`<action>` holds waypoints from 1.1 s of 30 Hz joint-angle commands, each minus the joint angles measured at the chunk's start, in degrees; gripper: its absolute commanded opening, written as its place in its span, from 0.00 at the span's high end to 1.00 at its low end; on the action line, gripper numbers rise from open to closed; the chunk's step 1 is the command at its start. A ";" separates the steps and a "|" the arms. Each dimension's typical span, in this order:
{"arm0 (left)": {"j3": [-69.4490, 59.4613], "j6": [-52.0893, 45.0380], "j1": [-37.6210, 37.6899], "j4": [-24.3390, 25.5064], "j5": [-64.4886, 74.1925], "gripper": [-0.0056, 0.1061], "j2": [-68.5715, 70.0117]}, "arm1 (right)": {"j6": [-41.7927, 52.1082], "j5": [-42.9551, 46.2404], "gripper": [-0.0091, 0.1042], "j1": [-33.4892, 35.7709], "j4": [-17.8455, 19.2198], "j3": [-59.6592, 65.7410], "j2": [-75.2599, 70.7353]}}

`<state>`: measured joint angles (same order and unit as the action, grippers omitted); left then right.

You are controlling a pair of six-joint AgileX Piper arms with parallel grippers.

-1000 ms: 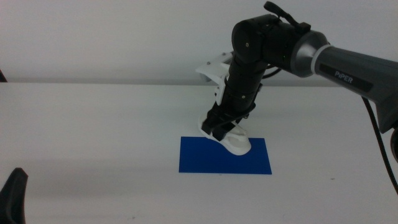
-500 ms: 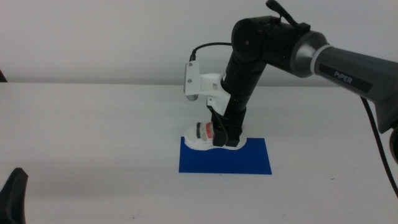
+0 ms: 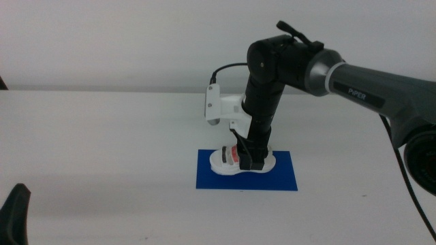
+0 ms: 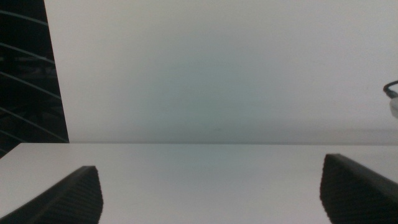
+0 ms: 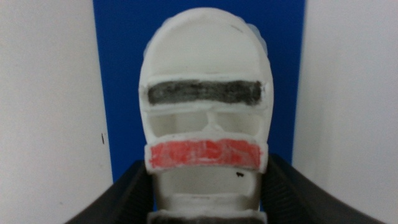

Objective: Use one arm to grab the shoe from the table and place it on the mat.

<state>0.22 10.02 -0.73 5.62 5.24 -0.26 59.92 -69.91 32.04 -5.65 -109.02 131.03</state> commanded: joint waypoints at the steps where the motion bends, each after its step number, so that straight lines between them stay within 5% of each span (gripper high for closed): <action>1: -2.44 0.33 0.24 -0.03 -0.69 0.11 2.35 | -0.57 -3.59 0.90 -0.05 -0.12 -0.21 0.51; 10: -2.44 0.33 0.24 -0.03 -0.69 0.11 2.35 | -0.57 -3.72 0.90 -0.05 -0.89 -0.21 1.78; 11: -2.44 0.33 0.24 -0.03 -0.69 0.11 2.35 | -1.58 -3.61 0.65 -0.05 -0.89 -0.21 1.78; 15: -2.44 0.33 0.24 -0.03 -0.69 0.11 2.35 | -3.20 -3.61 0.36 -0.05 -0.89 -0.21 1.78; 18: -2.44 0.33 0.24 -0.03 -0.69 0.11 2.35 | -5.98 -3.61 0.24 -0.05 -2.49 -0.21 0.50; 27: -2.44 0.33 0.24 -0.03 -0.69 0.11 2.35 | -24.36 -3.29 0.23 -2.30 -1.51 3.70 -22.99; 33: -2.44 0.33 0.24 -0.03 -0.69 0.11 2.35 | -37.75 17.44 0.23 -6.31 3.90 32.79 -57.20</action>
<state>0.22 10.02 -0.73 5.62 5.24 -0.26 26.60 -58.86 26.68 -3.90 -85.00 82.53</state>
